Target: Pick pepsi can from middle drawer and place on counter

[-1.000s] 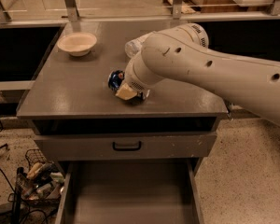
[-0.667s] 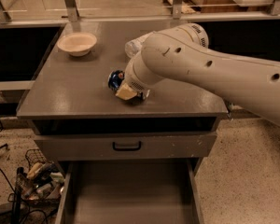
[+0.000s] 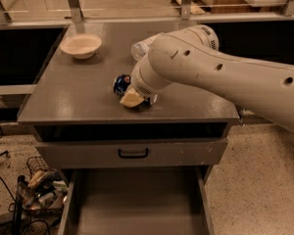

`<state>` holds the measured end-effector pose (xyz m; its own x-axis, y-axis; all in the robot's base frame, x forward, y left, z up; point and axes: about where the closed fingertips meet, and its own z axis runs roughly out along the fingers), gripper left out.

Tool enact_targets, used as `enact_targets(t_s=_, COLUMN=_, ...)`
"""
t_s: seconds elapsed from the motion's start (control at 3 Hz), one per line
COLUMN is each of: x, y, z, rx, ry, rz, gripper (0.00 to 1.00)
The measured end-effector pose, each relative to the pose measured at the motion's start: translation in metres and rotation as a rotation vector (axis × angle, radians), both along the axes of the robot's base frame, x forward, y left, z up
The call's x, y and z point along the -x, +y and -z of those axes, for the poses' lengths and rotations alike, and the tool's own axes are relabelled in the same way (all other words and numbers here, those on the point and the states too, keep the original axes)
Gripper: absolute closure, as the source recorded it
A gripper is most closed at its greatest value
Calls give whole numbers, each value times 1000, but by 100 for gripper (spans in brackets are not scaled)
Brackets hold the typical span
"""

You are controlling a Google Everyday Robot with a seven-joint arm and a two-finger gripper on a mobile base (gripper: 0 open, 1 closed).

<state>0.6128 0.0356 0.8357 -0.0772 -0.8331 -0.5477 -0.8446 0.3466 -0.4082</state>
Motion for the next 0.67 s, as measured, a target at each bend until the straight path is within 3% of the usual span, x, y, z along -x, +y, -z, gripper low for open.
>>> enact_targets(t_s=0.67, x=0, y=0, z=0, rx=0, ry=0, rz=0, gripper=0)
